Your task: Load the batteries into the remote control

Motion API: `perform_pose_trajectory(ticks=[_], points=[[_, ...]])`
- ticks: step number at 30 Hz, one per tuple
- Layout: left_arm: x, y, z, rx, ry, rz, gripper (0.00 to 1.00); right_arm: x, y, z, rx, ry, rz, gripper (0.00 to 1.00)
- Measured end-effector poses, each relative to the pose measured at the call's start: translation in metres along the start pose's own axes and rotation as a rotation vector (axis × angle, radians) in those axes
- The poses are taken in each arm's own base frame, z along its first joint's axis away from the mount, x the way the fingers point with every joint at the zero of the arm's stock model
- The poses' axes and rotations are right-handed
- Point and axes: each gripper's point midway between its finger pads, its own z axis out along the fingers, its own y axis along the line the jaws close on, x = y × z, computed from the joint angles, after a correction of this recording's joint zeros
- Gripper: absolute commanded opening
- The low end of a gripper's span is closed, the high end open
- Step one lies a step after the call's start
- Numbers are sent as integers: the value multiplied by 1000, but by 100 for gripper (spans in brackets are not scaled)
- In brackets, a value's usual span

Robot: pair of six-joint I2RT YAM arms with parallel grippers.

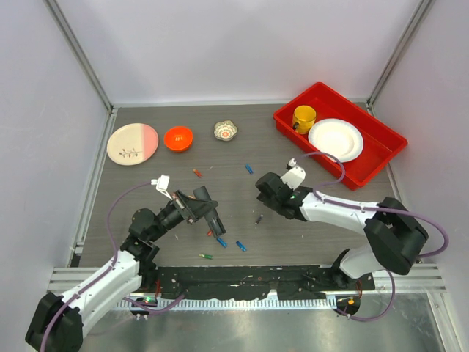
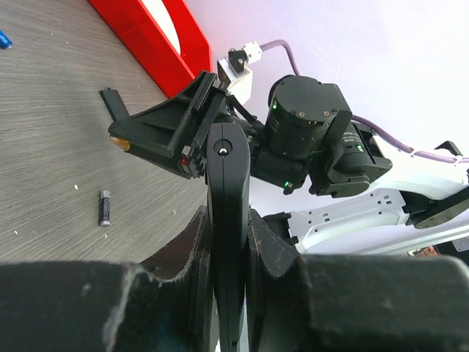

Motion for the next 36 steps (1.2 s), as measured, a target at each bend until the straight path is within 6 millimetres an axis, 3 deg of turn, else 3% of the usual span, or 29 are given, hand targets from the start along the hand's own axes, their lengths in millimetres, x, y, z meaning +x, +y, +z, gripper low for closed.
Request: perform_pose_trajectory(ticks=[3,6,10,14,18,24,36], points=[[-2,2,1,-9,-11,-12,0,-1,6,-1,86,-36,168,1],[-4,2,1,-14,-22,-18,0,0,2,12,205,-69,273,1],[-5,3,1,-16,-29,-18,0,10,-20,27,336,-101,335,1],[-6,2,1,-14,-37,-15,0,5,-23,29,377,-138,378,1],[-9,0,1,-9,-48,-12,0,3,-21,32,397,-147,382,21],[-9,0,1,-10,-52,-12,0,2,-22,33,411,-145,360,40],[-9,1,1,-14,-52,-13,0,5,-17,32,386,-81,279,67]])
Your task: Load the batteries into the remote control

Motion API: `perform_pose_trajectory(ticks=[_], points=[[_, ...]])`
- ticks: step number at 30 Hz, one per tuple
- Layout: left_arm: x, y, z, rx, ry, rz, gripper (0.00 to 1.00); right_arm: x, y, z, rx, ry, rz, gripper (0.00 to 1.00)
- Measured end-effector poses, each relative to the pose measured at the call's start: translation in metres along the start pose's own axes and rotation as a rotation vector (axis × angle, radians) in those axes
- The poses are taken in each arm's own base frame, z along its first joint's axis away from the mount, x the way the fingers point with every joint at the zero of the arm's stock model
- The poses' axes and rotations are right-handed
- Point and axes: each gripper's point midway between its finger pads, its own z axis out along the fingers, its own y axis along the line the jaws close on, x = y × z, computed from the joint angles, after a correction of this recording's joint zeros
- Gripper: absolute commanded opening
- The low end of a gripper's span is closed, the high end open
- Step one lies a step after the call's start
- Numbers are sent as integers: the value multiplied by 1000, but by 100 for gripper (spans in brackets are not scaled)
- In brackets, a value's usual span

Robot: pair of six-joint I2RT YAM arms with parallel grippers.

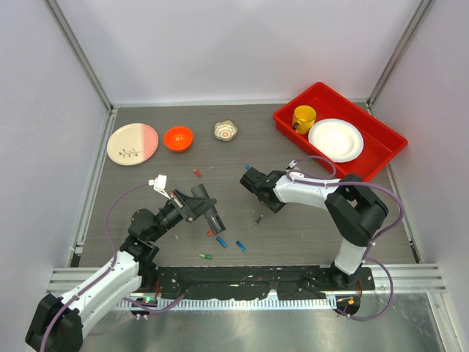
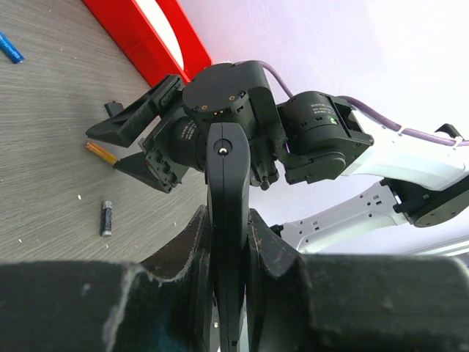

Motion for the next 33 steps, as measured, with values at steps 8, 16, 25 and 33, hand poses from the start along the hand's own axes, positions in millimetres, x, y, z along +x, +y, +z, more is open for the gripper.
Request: perform_pose_trajectory(ticks=[8,16,25,33], points=[[1,1,0,-4,3,-2,0,-11,3,-14,-49,-7,-134,65],[1,0,0,-2,3,0,0,-38,41,-58,-406,-40,-687,46],[11,1,0,5,66,-4,0,-9,40,-11,-451,90,-1182,38],[15,-4,-1,27,91,0,0,4,33,-5,-474,155,-1285,37]])
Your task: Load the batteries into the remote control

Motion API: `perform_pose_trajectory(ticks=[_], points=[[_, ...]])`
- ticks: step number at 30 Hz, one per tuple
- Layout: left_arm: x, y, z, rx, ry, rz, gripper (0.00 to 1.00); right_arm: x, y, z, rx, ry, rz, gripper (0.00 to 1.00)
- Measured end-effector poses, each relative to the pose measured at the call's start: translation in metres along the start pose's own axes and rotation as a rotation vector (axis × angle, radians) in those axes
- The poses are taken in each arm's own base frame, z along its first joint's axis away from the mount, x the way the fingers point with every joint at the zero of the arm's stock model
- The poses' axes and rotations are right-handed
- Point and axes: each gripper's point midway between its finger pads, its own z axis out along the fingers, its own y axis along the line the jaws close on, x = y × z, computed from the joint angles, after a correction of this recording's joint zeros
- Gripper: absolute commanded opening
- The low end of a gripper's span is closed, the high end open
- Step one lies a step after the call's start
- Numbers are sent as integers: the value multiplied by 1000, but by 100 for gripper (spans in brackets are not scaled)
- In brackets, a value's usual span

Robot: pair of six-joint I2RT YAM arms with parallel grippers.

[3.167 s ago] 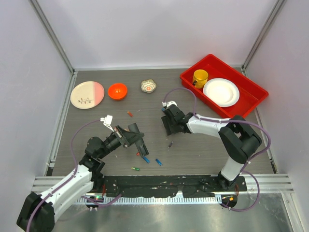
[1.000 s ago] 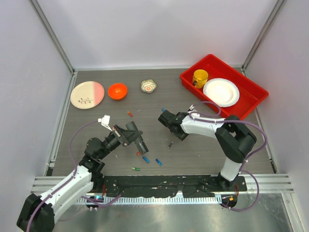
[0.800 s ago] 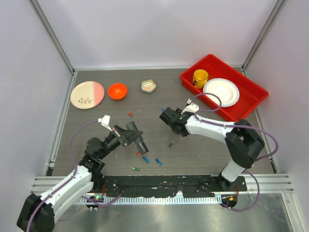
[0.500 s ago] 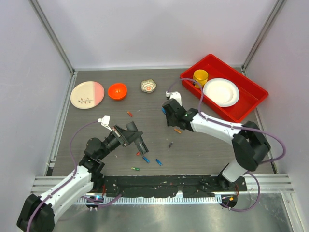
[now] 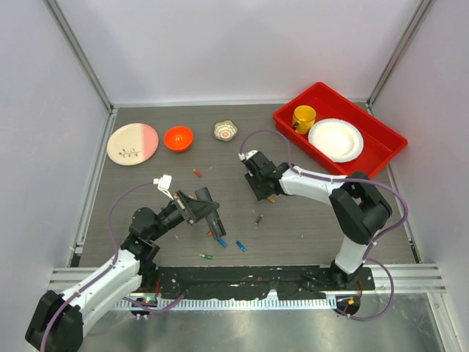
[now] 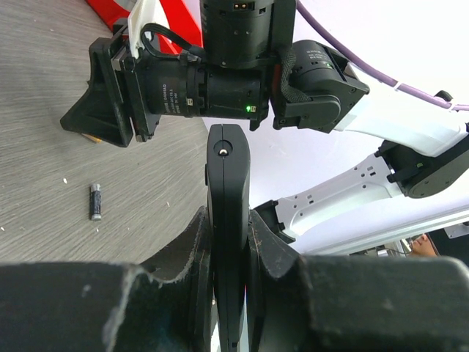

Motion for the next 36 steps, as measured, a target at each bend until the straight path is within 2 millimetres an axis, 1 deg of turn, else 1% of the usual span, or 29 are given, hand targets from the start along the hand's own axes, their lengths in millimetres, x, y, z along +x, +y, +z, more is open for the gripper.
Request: perform_pose_trajectory(ticks=[7,12,15,18,19,21,22,24,28,30,31,33,35,36], points=[[0,-1,0,6,0,3,0,3,0,1,-2,12,-7,37],[0,-1,0,7,-1,3,0,17,-2,4,5,42,-12,37],[0,-1,0,6,-1,3,0,17,-3,4,7,40,-9,36],[0,-1,0,4,0,2,0,17,-3,5,7,38,-7,27],[0,-1,0,4,0,2,0,17,-3,5,6,36,-6,21],[0,-1,0,4,0,2,0,17,-3,6,5,31,-2,16],[0,-1,0,4,-1,2,0,18,-2,6,5,29,2,9],[0,-1,0,4,-1,1,0,18,-2,5,5,25,9,1],[0,2,1,-6,-1,-3,0,19,-1,3,7,19,66,1],[-1,6,3,-17,-4,-8,0,20,1,0,3,14,130,1],[0,9,5,-26,-1,-15,0,21,2,-3,1,4,175,1],[1,13,9,-40,8,-25,0,20,3,-17,-12,-40,269,1],[3,16,16,-51,22,-42,0,6,6,-48,-22,-150,358,1],[3,16,20,-48,27,-53,0,-6,10,-68,-27,-224,378,1]])
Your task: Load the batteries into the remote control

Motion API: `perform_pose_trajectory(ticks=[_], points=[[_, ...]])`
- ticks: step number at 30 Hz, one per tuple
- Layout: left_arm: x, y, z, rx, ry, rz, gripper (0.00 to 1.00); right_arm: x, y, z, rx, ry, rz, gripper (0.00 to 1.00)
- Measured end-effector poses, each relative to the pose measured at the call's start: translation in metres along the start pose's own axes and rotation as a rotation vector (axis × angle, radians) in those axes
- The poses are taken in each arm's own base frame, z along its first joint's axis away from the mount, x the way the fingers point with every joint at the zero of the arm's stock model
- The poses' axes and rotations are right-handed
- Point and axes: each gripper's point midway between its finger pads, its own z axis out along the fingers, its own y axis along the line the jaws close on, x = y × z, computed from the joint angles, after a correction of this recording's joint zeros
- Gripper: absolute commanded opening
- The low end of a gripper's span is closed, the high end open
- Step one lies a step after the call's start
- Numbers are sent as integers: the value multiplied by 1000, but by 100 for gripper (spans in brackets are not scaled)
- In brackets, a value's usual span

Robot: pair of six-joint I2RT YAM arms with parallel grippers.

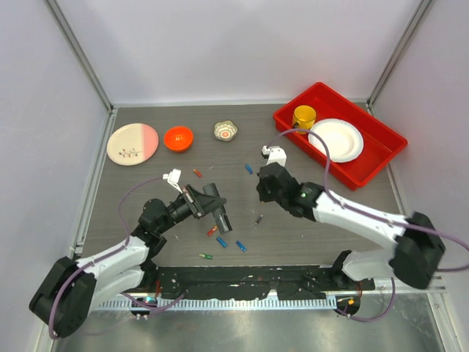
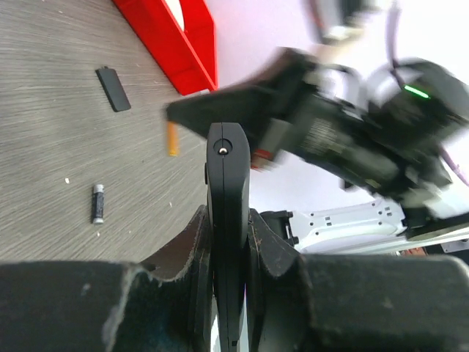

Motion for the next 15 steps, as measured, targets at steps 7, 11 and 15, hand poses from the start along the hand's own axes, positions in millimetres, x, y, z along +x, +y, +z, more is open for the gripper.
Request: perform_pose_trajectory(ticks=[7,11,15], points=[[-4,-17,29,81,14,-35,0,-61,91,-133,-240,-408,41,1],[-6,-22,44,128,13,-65,0,-55,87,-149,-216,-454,44,1],[0,-1,61,76,46,-145,0,-37,84,-155,-221,-486,1,1]])
